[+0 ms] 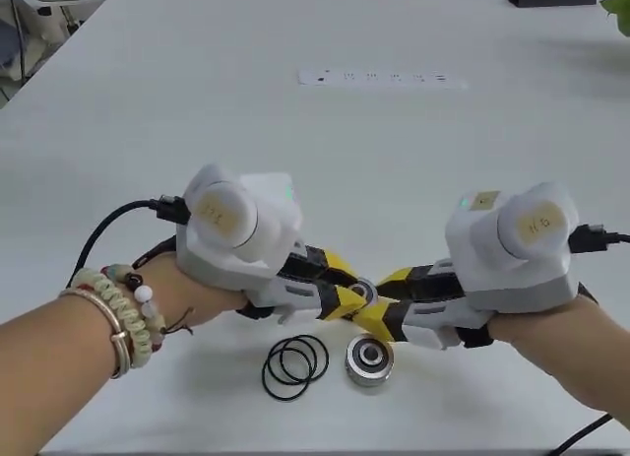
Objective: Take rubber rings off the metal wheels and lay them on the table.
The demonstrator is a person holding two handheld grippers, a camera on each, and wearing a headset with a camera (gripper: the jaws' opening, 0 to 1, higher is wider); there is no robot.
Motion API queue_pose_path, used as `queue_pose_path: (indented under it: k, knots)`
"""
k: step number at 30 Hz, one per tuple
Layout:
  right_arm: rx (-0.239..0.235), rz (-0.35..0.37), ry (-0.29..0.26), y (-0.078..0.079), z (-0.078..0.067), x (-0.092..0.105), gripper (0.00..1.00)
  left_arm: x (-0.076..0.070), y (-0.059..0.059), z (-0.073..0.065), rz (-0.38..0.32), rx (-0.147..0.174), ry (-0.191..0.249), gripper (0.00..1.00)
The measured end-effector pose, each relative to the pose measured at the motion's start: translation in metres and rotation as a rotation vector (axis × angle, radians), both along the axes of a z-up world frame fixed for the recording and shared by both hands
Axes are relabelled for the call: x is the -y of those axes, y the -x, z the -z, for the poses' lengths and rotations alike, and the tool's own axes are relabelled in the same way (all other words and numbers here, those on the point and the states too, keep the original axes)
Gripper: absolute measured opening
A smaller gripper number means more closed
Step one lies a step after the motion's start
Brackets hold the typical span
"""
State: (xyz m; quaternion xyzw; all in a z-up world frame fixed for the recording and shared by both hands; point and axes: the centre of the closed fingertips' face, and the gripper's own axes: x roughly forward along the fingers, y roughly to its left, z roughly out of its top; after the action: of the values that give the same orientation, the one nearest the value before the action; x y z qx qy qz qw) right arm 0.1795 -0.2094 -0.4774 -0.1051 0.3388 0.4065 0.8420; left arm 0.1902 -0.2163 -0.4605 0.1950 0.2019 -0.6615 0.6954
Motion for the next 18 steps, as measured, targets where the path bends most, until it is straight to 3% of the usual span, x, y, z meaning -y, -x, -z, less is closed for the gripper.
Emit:
queue_pose_path:
  k: [2,3,7,8,9,10,12,15,18]
  knots:
    - [0.001,-0.007,0.009,0.001,0.0,0.001,0.18,0.0,0.0,0.0,-0.002,-0.002,-0.001,0.07]
    - [0.014,-0.025,0.039,0.001,0.002,0.004,0.17,0.0,0.0,0.0,-0.003,0.0,-0.003,0.07]
    - [0.001,-0.02,0.021,0.002,0.001,0.004,0.14,-0.001,0.0,0.0,-0.008,-0.004,-0.003,0.07]
    - [-0.003,-0.034,0.066,0.004,0.004,0.009,0.07,-0.001,0.0,0.0,-0.008,-0.006,-0.003,0.07]
    - [0.042,-0.022,0.075,-0.003,0.002,0.012,0.0,-0.002,0.0,0.0,-0.007,-0.008,-0.003,0.07]
    - [-0.025,0.001,0.019,0.003,0.003,0.008,0.0,-0.002,0.001,0.0,-0.006,-0.009,-0.001,0.07]
    - [-0.005,-0.009,0.033,0.001,0.003,0.011,0.0,-0.001,0.001,0.0,-0.006,-0.007,-0.001,0.07]
    - [-0.011,0.001,0.038,0.001,0.002,0.01,0.0,-0.001,0.001,0.0,-0.005,-0.005,0.0,0.07]
    - [-0.049,0.079,0.001,-0.003,0.003,0.016,0.0,-0.002,0.001,0.0,-0.009,-0.003,0.003,0.07]
